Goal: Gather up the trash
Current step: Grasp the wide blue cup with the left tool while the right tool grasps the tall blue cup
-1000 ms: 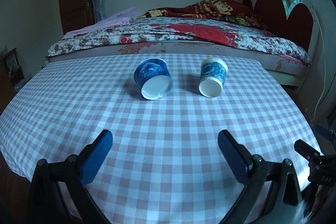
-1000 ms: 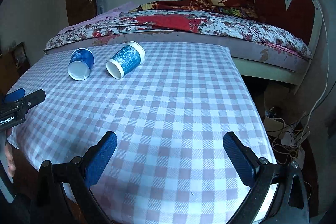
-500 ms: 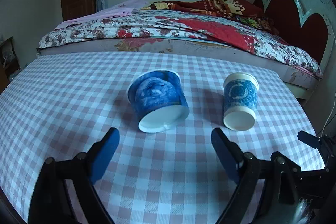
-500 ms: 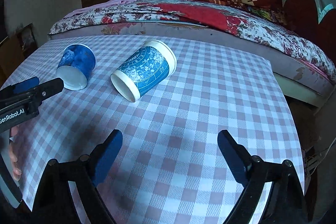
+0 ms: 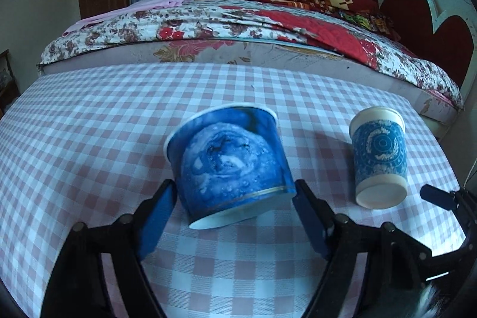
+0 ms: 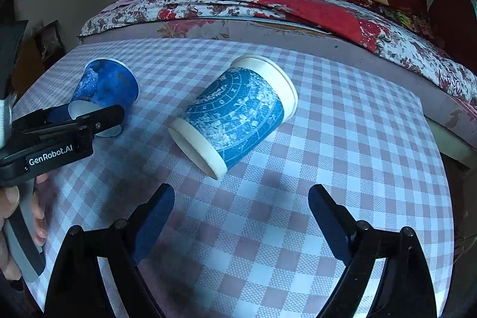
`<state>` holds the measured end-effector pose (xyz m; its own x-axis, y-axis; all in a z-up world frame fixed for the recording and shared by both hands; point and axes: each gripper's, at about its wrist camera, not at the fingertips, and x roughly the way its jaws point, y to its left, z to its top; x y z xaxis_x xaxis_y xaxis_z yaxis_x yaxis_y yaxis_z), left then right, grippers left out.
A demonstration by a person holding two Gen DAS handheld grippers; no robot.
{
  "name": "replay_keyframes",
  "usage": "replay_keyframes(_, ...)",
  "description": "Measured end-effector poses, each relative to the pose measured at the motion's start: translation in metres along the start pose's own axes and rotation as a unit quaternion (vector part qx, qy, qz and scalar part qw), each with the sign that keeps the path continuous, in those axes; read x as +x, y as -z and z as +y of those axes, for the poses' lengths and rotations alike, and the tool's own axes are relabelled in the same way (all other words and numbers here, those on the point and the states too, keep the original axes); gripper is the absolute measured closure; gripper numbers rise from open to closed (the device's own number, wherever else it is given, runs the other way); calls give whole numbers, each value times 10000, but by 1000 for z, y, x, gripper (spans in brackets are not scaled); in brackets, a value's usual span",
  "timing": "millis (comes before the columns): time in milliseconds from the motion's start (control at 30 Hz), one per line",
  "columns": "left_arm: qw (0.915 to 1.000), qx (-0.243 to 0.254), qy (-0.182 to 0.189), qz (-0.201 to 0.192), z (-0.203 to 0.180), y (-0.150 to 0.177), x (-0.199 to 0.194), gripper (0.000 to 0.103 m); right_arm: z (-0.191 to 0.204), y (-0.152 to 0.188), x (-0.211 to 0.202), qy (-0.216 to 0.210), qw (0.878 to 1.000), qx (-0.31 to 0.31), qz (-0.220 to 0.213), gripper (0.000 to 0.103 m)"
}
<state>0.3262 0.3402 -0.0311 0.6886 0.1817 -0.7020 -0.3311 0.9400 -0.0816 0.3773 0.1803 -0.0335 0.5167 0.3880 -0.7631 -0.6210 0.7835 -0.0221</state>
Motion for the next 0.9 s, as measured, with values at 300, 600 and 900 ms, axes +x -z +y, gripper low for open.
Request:
replay_keyframes(300,9997,188,159,-14,18,5,-8,24,8,-33,24,-344,9976,589,69,10)
replay_keyframes(600,9996,166,207,28,18,4,-5,24,-17,-26,17,-129,9957,913,98,25)
replay_keyframes(900,9998,-57,74,155,20,3,-2,24,-26,-39,25,-12,9950,979,207,28)
